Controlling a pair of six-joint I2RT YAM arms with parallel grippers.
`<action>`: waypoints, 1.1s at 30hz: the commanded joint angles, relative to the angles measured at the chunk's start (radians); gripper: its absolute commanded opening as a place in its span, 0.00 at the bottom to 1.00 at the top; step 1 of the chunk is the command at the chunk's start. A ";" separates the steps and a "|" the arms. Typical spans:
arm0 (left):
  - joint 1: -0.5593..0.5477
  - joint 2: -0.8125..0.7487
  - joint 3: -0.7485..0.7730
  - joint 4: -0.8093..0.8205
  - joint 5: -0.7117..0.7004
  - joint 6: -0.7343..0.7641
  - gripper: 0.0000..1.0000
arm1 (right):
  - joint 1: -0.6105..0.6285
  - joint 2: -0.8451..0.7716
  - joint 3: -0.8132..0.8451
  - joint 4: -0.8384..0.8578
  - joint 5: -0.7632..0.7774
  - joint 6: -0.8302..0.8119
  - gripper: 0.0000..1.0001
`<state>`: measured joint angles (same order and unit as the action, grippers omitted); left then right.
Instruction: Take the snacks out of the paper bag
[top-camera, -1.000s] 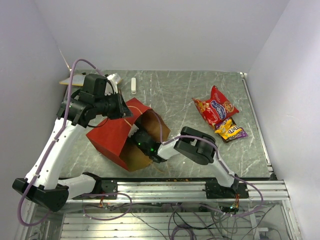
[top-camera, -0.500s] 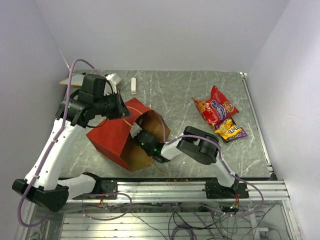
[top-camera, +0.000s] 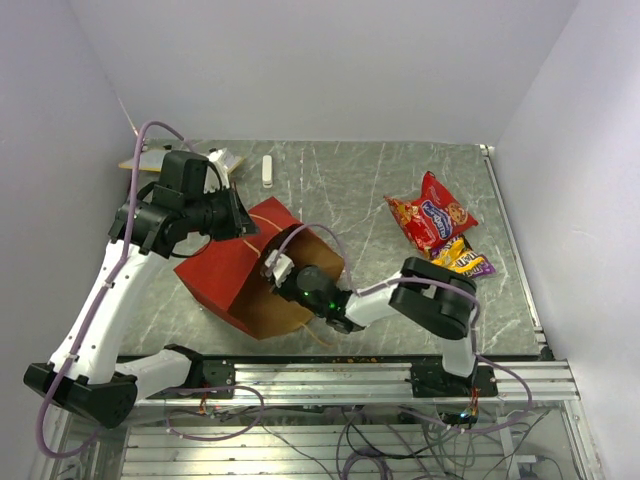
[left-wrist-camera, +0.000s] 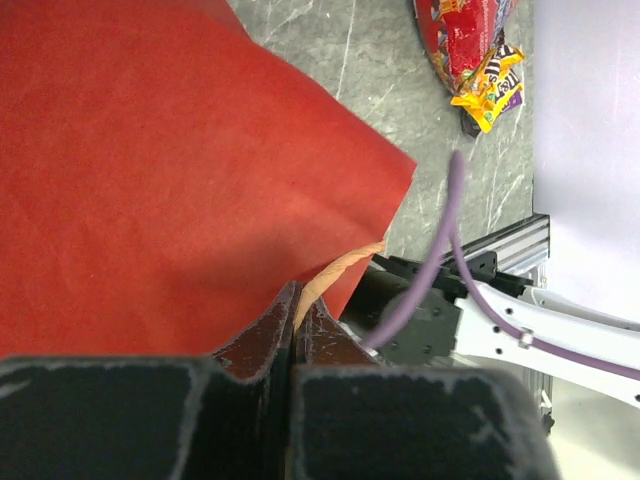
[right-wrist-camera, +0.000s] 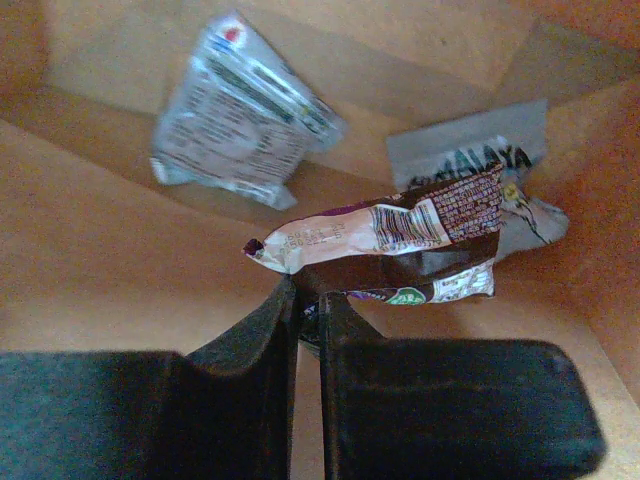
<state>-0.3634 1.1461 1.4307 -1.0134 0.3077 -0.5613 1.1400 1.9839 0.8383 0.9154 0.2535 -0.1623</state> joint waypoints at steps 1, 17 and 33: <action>0.012 -0.020 -0.026 0.034 0.010 -0.005 0.07 | 0.009 -0.110 -0.058 0.039 -0.148 -0.003 0.00; 0.014 -0.029 -0.068 0.028 -0.009 -0.050 0.07 | 0.008 -0.766 -0.253 -0.611 -0.333 0.145 0.00; 0.012 -0.018 -0.063 -0.012 -0.063 -0.049 0.07 | 0.008 -1.041 0.246 -1.430 -0.066 0.192 0.00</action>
<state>-0.3588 1.1320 1.3621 -1.0012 0.2882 -0.6174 1.1484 0.9199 0.9501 -0.3233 0.0128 0.0334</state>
